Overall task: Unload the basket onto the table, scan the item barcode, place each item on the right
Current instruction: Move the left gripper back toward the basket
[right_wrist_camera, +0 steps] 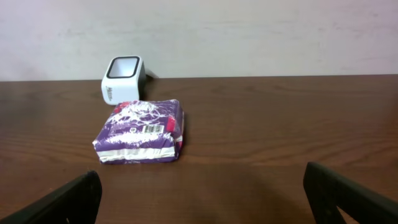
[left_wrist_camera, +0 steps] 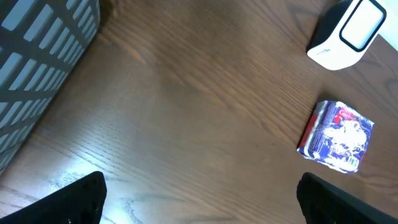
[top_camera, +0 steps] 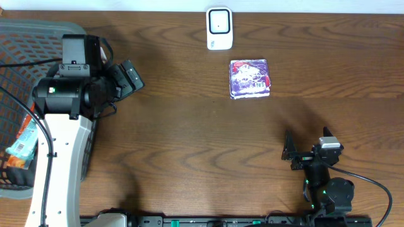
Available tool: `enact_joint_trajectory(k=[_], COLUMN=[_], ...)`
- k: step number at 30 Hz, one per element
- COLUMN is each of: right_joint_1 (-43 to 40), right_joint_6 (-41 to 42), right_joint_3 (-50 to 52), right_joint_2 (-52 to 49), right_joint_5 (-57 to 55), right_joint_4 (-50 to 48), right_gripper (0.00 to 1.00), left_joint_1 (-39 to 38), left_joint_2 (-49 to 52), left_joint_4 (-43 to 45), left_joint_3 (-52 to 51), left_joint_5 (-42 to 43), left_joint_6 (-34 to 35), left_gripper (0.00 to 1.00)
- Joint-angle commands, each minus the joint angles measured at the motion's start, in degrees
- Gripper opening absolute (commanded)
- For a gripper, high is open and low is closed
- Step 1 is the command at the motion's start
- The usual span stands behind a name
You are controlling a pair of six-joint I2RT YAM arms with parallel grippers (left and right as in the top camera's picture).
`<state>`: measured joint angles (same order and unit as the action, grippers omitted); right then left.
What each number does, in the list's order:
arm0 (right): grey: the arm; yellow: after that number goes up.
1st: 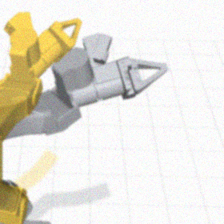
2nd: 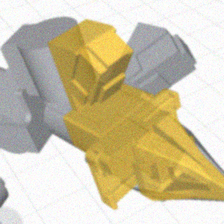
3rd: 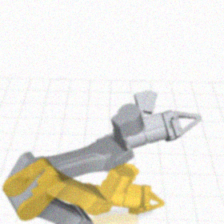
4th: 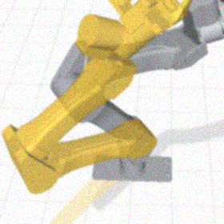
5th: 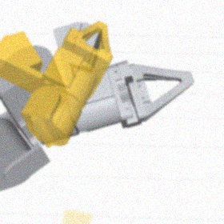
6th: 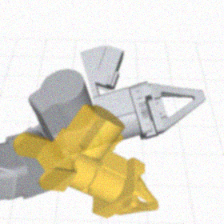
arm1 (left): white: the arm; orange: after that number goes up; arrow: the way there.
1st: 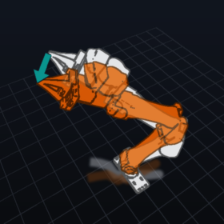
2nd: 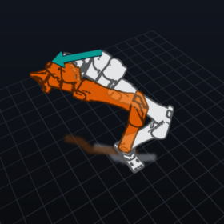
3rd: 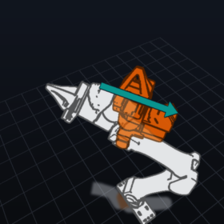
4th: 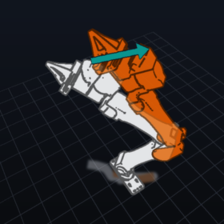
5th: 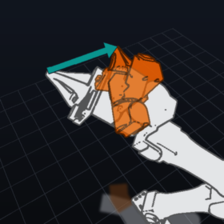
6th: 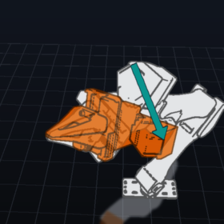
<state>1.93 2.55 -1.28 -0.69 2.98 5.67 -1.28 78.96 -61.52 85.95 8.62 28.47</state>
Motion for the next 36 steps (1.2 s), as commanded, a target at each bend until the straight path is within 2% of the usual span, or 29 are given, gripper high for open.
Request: enact_joint_trajectory(k=[1, 29, 36], right_joint_1=[-0.46, -0.44, -0.46], right_joint_6=[0.20, 0.20, 0.17], right_joint_3=[0.28, 0.28, 0.28], right_joint_2=[0.37, 0.37, 0.37], right_joint_5=[-0.26, -0.26, -0.26], right_joint_4=[-0.09, -0.09, -0.09], right_gripper=[0.99, 0.99, 0.99], left_joint_1=[0.24, 0.26, 1.86], left_joint_2=[-0.42, -0.42, -0.57], left_joint_4=[-0.24, -2.67, -1.79], left_joint_3=[0.20, 0.20, 0.22], left_joint_5=[-0.70, -1.01, -9.66], left_joint_6=[-0.28, -0.35, -0.96], left_gripper=[0.98, 0.98, 0.98])
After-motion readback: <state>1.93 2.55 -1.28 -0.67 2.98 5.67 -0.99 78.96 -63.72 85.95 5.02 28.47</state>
